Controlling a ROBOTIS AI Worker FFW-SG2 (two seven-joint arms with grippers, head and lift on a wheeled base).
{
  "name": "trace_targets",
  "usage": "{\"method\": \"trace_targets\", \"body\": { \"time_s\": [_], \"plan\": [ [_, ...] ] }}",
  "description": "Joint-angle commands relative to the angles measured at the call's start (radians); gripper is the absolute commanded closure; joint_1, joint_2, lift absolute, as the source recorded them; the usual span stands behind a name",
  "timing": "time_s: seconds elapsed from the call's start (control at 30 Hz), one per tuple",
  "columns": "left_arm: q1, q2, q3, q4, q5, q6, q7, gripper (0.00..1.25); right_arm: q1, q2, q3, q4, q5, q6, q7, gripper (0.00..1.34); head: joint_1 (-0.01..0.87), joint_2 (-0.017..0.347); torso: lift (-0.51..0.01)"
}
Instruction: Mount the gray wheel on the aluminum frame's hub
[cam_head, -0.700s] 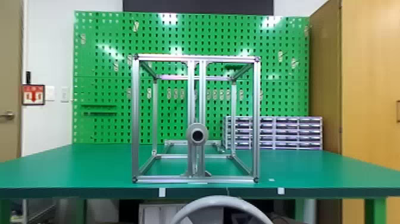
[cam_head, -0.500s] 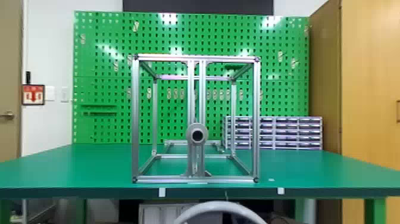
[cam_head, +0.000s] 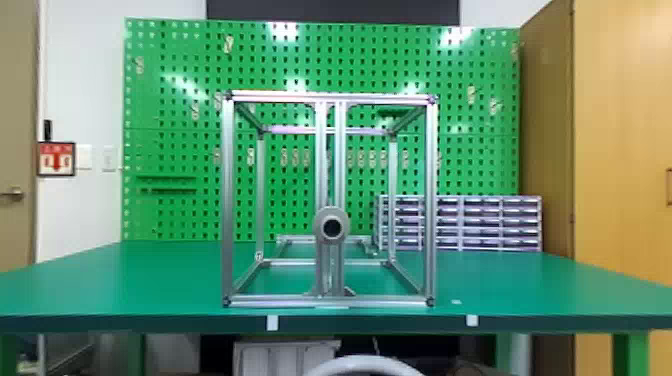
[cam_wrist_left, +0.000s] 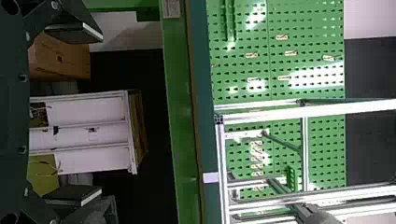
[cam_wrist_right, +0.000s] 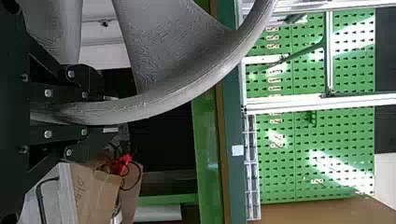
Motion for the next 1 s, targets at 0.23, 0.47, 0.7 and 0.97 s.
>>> {"method": "trace_targets", "body": {
  "time_s": [0.23,0.47,0.7,0.97],
  "plan": [
    [0.000,0.000,-0.005,0.000,0.002,0.002,0.001,0.14,-0.001,-0.003,0.002,0.001,-0.007,0.006,0.000,1.10,-0.005,0.006,-0.499],
    [0.003,0.000,-0.003,0.000,0.002,0.002,0.001,0.14,-0.010,-0.003,0.000,-0.003,-0.022,0.039,0.000,1.10,-0.005,0.006,-0.499],
    [0.003,-0.001,-0.005,0.000,-0.001,0.005,0.001,0.14,-0.029,-0.003,-0.006,-0.057,-0.039,0.131,0.000,1.10,-0.005,0.006,-0.499],
    [0.002,-0.001,-0.007,0.000,0.004,0.005,0.001,0.14,-0.039,-0.004,-0.008,-0.088,-0.051,0.160,-0.005,1.10,-0.005,0.006,-0.499]
  ]
}}
